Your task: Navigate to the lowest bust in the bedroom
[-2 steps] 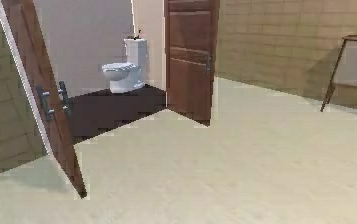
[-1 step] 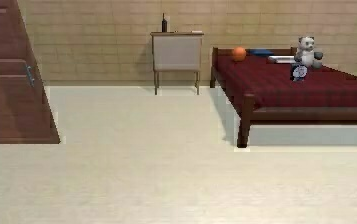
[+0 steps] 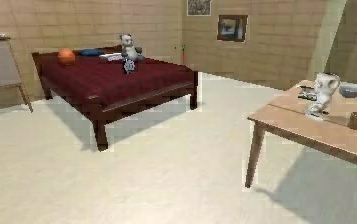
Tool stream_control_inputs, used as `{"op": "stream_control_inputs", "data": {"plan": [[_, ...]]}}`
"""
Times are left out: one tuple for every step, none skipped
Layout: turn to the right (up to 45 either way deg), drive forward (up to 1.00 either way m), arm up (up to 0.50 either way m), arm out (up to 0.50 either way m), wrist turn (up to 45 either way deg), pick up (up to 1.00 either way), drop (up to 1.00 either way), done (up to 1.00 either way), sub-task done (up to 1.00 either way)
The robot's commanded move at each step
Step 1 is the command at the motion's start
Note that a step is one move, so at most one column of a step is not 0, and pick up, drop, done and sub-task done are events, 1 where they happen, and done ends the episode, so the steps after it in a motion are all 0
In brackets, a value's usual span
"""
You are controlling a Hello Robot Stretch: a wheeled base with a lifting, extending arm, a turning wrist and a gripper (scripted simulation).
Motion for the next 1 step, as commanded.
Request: {"op": "stream_control_inputs", "data": {"plan": [[42.0, 0.00, 0.00, 0.00, 0.0, 0.00, 0.00, 0.00, 0.00]]}}
